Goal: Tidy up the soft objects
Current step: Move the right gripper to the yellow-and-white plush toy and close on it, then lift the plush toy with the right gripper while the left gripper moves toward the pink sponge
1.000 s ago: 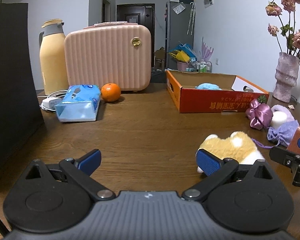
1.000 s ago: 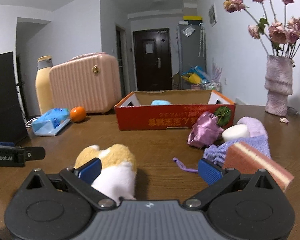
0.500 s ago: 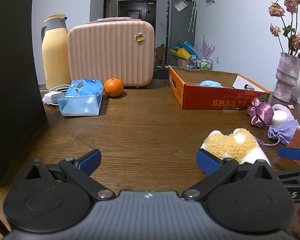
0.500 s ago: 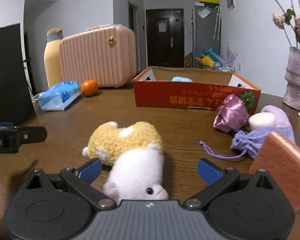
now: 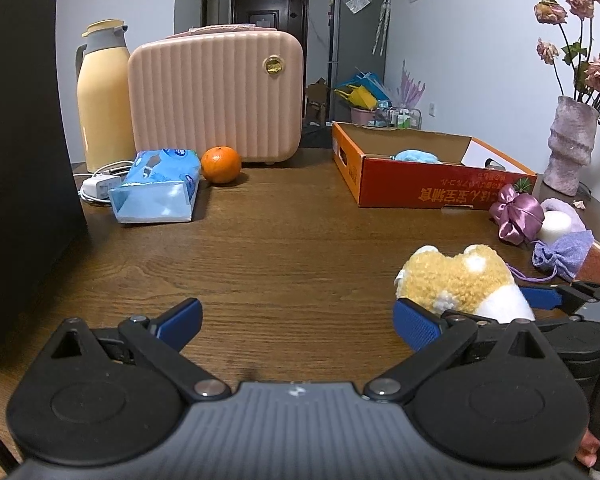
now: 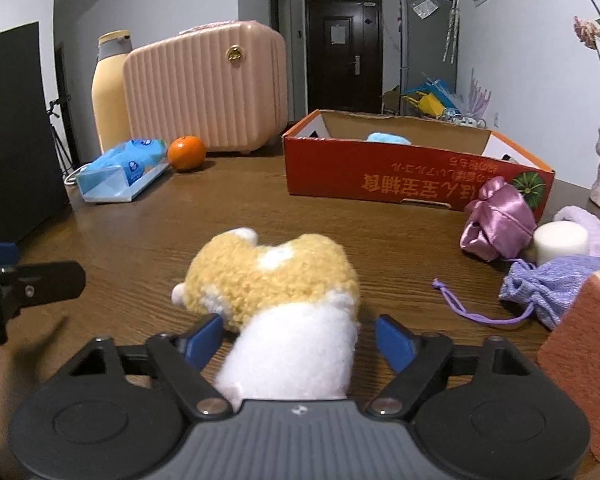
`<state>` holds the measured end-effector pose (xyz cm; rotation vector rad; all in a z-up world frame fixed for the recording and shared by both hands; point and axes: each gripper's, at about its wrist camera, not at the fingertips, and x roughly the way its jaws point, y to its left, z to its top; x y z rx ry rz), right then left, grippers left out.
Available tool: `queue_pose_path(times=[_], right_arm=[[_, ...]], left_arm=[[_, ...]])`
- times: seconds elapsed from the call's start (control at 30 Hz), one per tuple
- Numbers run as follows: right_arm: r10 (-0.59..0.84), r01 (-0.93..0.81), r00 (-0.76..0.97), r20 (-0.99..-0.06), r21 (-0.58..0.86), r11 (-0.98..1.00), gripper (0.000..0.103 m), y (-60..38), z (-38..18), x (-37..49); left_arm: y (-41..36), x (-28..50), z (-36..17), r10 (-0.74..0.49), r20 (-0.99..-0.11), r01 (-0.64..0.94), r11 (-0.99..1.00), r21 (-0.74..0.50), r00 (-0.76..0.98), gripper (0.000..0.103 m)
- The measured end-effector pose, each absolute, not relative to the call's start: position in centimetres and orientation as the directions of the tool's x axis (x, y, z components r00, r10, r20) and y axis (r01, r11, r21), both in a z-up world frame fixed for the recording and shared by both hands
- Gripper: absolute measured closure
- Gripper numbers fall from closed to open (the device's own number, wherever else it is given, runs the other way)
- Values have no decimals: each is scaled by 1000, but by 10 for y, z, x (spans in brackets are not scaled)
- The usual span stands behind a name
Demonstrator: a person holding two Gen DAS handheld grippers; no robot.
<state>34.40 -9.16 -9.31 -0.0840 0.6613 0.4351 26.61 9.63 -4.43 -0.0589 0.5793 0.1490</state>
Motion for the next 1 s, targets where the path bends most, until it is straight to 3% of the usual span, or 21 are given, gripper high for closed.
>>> queue_pose_path(times=[0.07,0.17,0.53,1.0], right_arm=[[368,-427,691,-622,60,902,40,-88,-96,346],[370,-436,684,-629,53,898,44,-86,-97,345],[384,-427,692,-611,82,900,48,-93,-95,342],[353,-358,775,-524,96,929,49,-121,-78,335]], left_arm=[[97,266,-45,124,-551,-158,987,-15,825,0],[97,266,-44,124,-552,-158,987,-15,825,0],[97,266,-44,125,-554,-159,987,-14,823,0],[97,268,-46,123,-544,-164,986,-28,830,0]])
